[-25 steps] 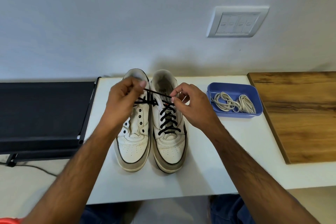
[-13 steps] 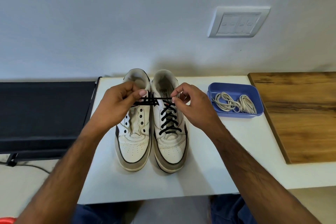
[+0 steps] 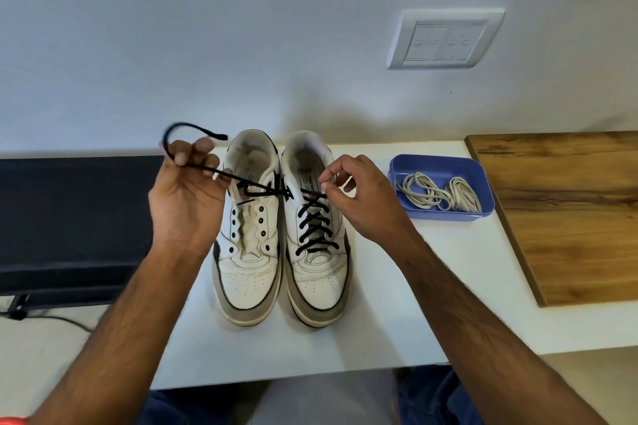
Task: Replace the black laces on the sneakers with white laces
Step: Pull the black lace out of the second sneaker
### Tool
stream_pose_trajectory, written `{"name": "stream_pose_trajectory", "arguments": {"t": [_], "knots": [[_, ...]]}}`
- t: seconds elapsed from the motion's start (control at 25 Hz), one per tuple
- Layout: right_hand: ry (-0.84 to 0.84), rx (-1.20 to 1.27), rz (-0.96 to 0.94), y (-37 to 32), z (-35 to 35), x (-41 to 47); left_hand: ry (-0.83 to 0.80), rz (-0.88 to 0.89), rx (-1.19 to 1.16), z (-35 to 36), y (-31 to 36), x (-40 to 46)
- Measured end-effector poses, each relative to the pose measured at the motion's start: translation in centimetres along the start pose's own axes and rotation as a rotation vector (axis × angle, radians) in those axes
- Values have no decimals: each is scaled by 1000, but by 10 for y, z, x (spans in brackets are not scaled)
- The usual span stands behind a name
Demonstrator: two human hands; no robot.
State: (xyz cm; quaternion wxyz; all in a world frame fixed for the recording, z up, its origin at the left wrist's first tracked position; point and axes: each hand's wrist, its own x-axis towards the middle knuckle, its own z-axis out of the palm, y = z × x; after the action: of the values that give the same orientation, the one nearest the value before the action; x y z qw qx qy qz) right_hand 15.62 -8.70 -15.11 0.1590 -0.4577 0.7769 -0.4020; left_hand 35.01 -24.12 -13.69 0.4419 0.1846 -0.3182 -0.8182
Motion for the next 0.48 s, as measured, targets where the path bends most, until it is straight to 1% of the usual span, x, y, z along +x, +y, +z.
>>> {"name": "stream_pose_trajectory", "arguments": {"t": [0.08,0.12,0.16,0.2,0.24,0.28,0.32,0.36,0.4,0.44,0.48], "knots": [[11,0,-9,-1,1,0,22,12,-34,1,10,-2],[22,-7,-19,-2,3,0,26,29,15,1,16,-2],[32,-30,-33,-3,5,0,30,48,117,0,20,-4],[35,-72,-49,-4,6,0,15,58,272,-2,24,-6],[34,-129,-64,-5,9,0,-24,61,491,-3,26,-8],[36,-189,-80,-6,11,-1,-112,67,749,-3,27,-10],[38,-244,-94,-8,13,-1,-259,100,1011,0,24,-12],[41,-292,-105,-10,14,-1,-418,180,1260,4,20,-16],[41,-328,-111,-11,16,-1,-537,302,1453,9,14,-19],[40,-350,-112,-13,18,-1,-585,438,1576,14,9,-23],[39,-359,-111,-14,21,-1,-582,564,1626,18,3,-23]]}}
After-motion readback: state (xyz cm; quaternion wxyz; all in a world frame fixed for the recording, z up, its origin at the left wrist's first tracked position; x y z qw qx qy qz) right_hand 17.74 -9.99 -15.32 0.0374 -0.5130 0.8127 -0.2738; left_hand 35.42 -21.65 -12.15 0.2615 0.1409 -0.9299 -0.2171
